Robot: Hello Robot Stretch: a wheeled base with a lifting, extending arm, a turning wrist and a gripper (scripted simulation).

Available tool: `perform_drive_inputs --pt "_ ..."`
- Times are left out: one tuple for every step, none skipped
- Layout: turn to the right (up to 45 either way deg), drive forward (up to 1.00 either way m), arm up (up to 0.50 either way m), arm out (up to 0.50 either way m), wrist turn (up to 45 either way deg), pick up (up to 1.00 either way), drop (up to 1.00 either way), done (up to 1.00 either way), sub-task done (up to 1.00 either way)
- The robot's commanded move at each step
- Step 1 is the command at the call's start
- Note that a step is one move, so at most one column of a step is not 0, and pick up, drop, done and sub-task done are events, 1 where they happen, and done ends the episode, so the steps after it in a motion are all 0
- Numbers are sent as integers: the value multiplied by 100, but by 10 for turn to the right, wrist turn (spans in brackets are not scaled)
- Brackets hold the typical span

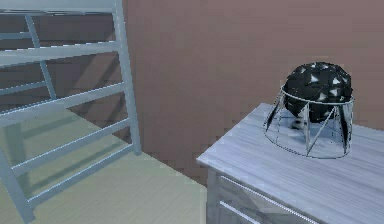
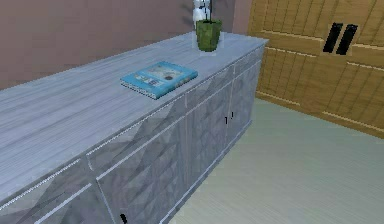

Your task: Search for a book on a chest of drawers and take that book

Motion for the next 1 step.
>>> perform_drive_inputs --pt "0 0 50 0 0 0 0 0 0"
